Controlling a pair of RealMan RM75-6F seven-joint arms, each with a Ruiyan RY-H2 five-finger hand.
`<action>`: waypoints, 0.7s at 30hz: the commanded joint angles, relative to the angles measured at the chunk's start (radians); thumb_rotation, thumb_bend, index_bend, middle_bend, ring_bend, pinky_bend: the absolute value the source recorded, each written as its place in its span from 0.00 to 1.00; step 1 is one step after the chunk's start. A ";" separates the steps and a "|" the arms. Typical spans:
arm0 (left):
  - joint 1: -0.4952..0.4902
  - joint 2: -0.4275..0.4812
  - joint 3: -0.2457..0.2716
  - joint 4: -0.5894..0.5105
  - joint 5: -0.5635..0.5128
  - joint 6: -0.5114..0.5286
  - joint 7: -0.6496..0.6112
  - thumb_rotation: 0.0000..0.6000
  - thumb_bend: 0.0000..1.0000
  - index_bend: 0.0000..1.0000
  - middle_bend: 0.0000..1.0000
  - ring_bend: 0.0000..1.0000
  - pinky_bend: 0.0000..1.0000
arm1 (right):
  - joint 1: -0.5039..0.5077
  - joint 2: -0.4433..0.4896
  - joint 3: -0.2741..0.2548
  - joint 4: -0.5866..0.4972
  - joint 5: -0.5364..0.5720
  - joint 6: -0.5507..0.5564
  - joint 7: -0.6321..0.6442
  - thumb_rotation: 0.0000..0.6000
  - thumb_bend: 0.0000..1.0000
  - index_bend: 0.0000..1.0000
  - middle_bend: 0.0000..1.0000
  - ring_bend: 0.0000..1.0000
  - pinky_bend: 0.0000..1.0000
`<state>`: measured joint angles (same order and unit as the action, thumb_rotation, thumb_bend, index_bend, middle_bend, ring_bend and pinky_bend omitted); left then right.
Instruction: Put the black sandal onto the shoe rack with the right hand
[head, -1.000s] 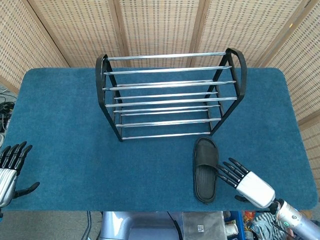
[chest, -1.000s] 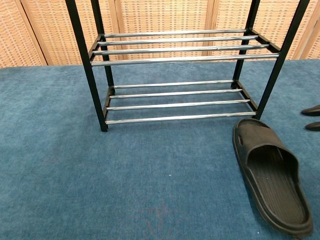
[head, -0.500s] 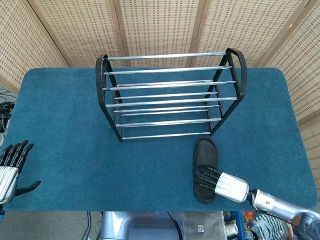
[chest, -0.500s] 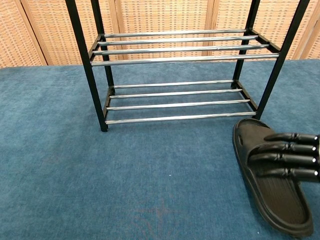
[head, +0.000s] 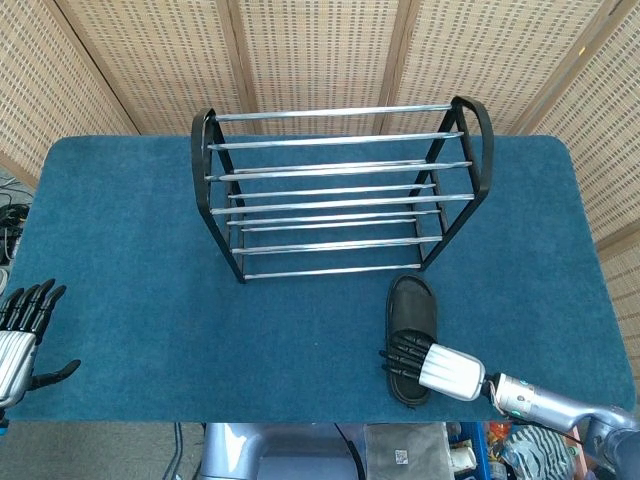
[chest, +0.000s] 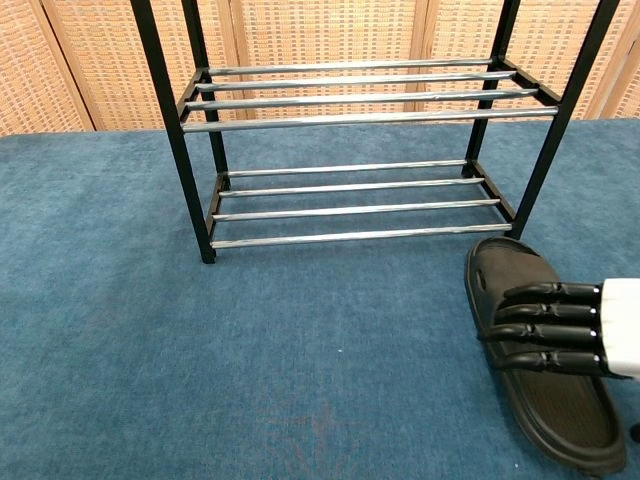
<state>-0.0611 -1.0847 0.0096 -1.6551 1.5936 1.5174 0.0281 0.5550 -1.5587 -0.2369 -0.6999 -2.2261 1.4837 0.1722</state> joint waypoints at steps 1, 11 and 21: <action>0.000 0.000 0.001 0.001 0.001 -0.001 -0.002 1.00 0.14 0.00 0.00 0.00 0.00 | 0.044 0.019 -0.002 -0.061 0.008 -0.045 -0.012 1.00 0.00 0.00 0.00 0.00 0.00; -0.003 0.005 0.000 0.002 -0.003 -0.006 -0.013 1.00 0.14 0.00 0.00 0.00 0.00 | 0.142 0.098 -0.018 -0.281 0.031 -0.238 -0.122 1.00 0.00 0.00 0.00 0.00 0.00; -0.005 0.009 -0.002 0.007 -0.006 -0.007 -0.029 1.00 0.14 0.00 0.00 0.00 0.00 | 0.164 0.102 -0.032 -0.338 0.055 -0.308 -0.201 1.00 0.00 0.00 0.00 0.00 0.00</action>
<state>-0.0659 -1.0761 0.0074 -1.6483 1.5872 1.5107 -0.0005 0.7162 -1.4560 -0.2659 -1.0355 -2.1725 1.1785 -0.0221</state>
